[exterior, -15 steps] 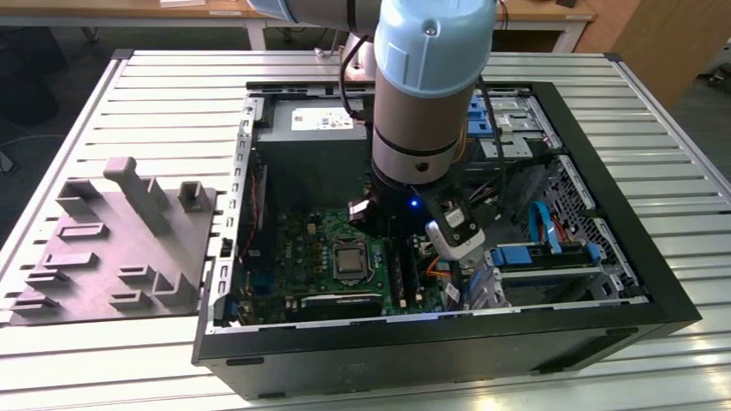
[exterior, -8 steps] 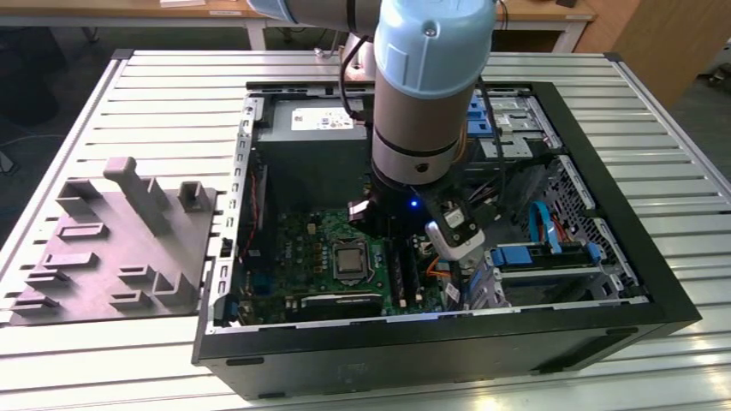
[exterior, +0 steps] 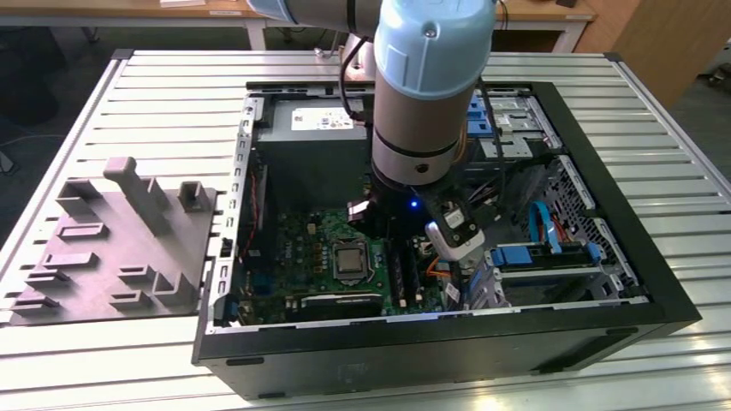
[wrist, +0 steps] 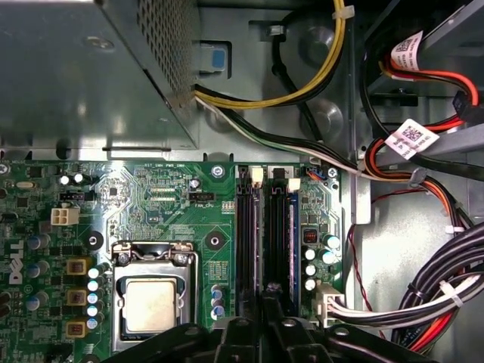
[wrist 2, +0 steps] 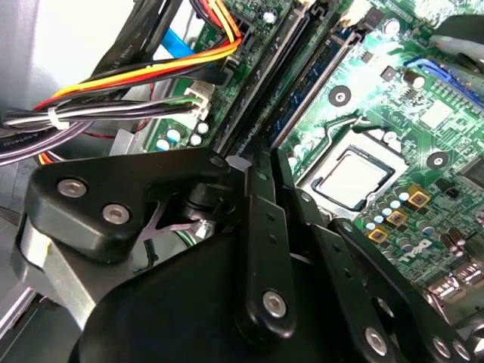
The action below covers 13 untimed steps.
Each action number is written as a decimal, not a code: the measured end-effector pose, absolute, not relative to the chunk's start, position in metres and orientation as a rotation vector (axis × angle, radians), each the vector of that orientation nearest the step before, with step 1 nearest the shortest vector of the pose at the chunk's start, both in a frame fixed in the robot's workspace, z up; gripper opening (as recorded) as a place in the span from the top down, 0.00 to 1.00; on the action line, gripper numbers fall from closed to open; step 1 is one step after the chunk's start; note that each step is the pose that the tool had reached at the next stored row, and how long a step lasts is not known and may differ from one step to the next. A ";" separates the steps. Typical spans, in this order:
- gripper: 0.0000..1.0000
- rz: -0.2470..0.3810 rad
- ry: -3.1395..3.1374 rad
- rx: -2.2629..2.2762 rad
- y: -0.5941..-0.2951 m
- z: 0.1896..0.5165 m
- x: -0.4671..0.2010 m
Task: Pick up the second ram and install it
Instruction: 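Insert the second ram into the second slot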
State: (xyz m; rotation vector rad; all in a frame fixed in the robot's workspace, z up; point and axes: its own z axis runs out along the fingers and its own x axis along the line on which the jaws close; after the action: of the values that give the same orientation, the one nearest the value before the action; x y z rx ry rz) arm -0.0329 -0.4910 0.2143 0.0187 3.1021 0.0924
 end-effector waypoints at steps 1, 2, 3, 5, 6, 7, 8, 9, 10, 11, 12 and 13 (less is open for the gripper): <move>0.81 0.092 3.102 0.019 -0.491 0.214 -0.033; 0.81 0.092 3.102 0.019 -0.491 0.214 -0.033; 0.81 0.092 3.102 0.019 -0.491 0.214 -0.033; 0.81 0.092 3.102 0.019 -0.491 0.215 -0.033; 0.81 0.092 3.102 0.019 -0.491 0.217 -0.033; 0.81 0.092 3.102 0.019 -0.491 0.219 -0.033; 0.81 0.092 3.102 0.019 -0.491 0.221 -0.033; 0.81 0.092 3.102 0.019 -0.491 0.223 -0.033; 0.81 0.092 3.102 0.019 -0.491 0.225 -0.033; 0.81 0.092 3.102 0.019 -0.491 0.227 -0.033; 0.81 0.092 3.102 0.019 -0.491 0.229 -0.033; 0.81 0.092 3.102 0.019 -0.491 0.231 -0.033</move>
State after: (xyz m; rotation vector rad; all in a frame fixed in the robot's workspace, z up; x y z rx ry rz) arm -0.0329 -0.4910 0.2313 0.0188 3.1021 0.0920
